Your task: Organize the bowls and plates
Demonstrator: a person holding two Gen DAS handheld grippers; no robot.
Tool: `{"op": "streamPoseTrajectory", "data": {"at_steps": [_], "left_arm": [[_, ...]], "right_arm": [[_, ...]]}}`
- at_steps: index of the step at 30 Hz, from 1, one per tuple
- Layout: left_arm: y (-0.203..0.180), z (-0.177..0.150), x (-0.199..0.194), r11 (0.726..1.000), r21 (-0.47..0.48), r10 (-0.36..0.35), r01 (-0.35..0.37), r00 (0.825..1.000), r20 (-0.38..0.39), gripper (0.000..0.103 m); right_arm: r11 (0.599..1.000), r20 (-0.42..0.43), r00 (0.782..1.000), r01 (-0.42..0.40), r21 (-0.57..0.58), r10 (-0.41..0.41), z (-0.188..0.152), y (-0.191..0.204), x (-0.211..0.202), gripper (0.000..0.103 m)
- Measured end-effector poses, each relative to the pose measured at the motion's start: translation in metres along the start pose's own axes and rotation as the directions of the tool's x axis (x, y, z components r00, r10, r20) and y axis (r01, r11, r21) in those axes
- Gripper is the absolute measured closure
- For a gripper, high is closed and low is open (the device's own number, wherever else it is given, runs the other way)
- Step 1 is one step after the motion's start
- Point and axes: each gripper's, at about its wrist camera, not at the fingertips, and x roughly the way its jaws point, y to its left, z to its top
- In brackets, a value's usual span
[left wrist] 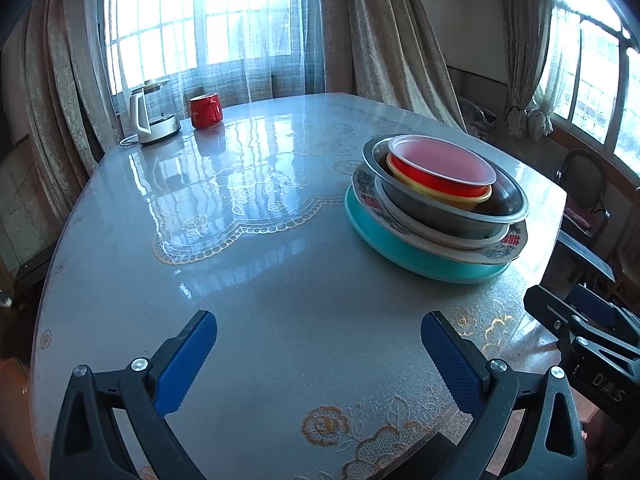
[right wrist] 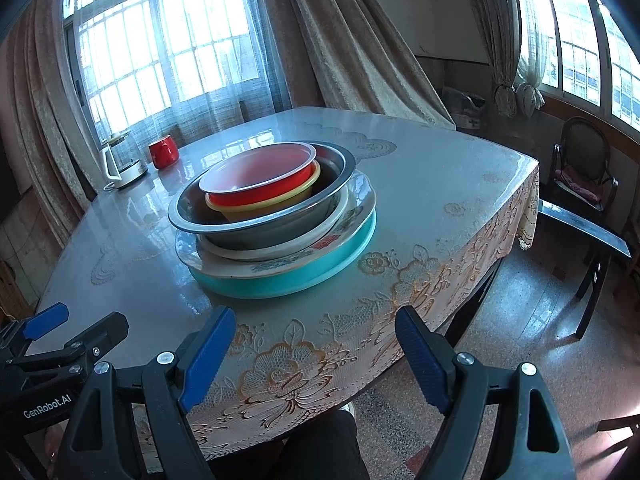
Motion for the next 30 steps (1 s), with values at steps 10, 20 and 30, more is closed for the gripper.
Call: {"op": "streamPoseTrajectory", "data": {"at_steps": [10, 20, 30], "left_arm": [[0.002, -0.001, 0.004, 1.000, -0.011, -0.004, 0.004, 1.000, -0.020, 0.000], [0.002, -0.001, 0.003, 1.000, -0.005, 0.002, -0.002, 1.000, -0.013, 0.000], [-0.003, -0.001, -0.010, 0.999, 0.010, 0.032, -0.033, 0.997, 0.071, 0.000]], "right_arm": [[1.000, -0.008, 1.000, -0.005, -0.002, 0.005, -0.001, 0.001, 0.001, 0.020], [1.000, -0.010, 1.000, -0.004, 0.003, 0.004, -0.001, -0.001, 0.002, 0.020], [1.000, -0.011, 1.000, -0.004, 0.005, 0.004, 0.000, -0.002, 0.003, 0.020]]}}
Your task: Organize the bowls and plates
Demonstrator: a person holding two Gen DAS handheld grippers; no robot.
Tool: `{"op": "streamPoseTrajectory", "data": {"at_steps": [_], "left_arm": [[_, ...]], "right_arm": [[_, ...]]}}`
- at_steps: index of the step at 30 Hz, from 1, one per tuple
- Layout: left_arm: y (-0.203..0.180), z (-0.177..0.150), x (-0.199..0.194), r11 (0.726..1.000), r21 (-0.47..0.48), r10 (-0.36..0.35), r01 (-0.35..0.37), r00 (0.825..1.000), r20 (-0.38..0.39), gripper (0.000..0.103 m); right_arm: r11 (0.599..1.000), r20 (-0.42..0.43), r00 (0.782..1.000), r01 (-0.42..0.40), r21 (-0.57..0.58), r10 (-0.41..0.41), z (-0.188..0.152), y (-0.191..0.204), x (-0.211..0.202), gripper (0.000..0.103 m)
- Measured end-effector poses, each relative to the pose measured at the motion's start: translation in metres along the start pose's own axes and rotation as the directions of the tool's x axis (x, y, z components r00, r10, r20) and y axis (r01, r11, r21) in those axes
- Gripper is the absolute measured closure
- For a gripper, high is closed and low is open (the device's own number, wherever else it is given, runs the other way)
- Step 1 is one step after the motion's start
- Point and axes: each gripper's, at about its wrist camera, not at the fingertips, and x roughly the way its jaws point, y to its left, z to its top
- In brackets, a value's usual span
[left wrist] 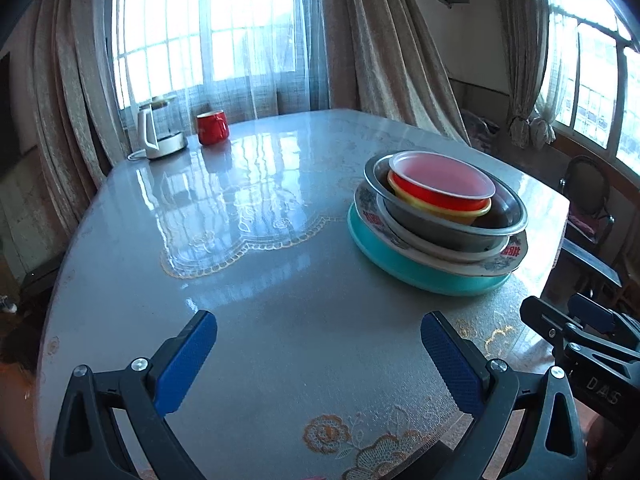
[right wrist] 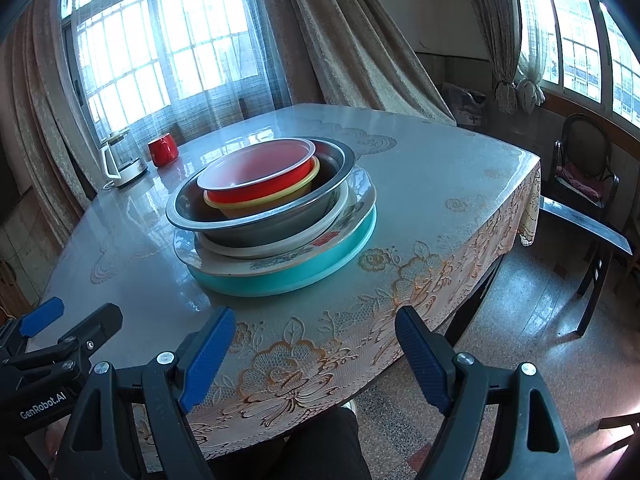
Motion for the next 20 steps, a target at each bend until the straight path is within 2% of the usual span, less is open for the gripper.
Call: {"op": "streamPoseTrajectory", "data": {"at_steps": [4, 9, 20], "left_arm": [[-0.001, 0.001, 0.001, 1.000, -0.003, -0.004, 0.004, 1.000, -0.019, 0.000], [-0.003, 0.000, -0.002, 0.999, -0.012, -0.053, 0.053, 0.998, -0.024, 0.000], [-0.016, 0.001, -0.007, 0.998, 0.059, -0.019, 0.018, 1.000, 0.016, 0.000]], "right_arm": [[1.000, -0.001, 1.000, 0.000, 0.002, 0.000, 0.000, -0.001, 0.001, 0.020], [1.000, -0.001, 1.000, 0.000, 0.003, 0.000, 0.000, -0.001, 0.000, 0.020], [1.000, -0.009, 1.000, -0.001, 0.013, 0.001, 0.000, -0.005, 0.003, 0.020]]}}
